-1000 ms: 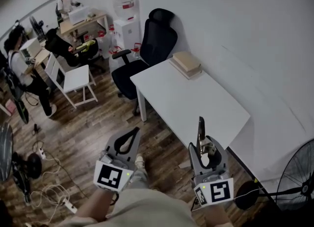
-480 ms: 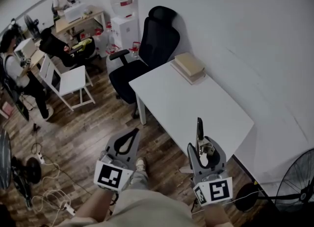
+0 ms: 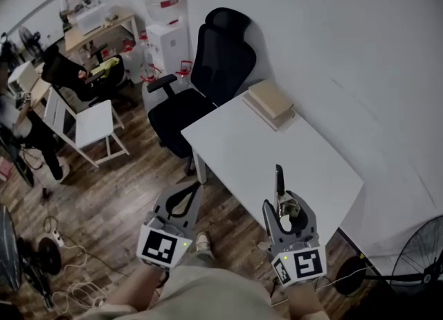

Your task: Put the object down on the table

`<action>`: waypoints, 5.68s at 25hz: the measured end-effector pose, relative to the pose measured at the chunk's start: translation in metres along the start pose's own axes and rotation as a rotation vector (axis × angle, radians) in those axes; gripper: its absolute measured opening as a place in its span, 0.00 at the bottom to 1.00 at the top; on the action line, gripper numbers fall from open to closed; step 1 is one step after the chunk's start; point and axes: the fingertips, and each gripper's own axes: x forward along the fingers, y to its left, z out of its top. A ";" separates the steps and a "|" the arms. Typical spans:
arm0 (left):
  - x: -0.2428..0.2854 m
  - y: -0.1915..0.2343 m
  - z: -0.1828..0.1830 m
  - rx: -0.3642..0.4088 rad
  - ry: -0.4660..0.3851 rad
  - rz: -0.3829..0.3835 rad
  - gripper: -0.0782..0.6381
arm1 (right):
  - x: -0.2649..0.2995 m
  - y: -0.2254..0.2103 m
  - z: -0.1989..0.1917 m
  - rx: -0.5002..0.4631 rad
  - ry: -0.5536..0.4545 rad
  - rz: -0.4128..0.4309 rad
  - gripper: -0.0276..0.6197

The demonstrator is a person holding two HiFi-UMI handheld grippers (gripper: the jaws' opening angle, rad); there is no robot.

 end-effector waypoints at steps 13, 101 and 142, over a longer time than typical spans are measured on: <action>0.047 0.104 -0.005 0.009 -0.017 -0.005 0.14 | 0.112 0.012 0.001 0.012 0.028 -0.012 0.39; 0.530 0.270 -0.280 -0.139 0.527 -0.388 0.14 | 0.585 -0.239 -0.360 -0.344 0.927 -0.048 0.40; 0.461 0.308 -0.161 -0.090 0.322 -0.293 0.14 | 0.527 -0.209 -0.159 -0.025 0.486 -0.223 0.18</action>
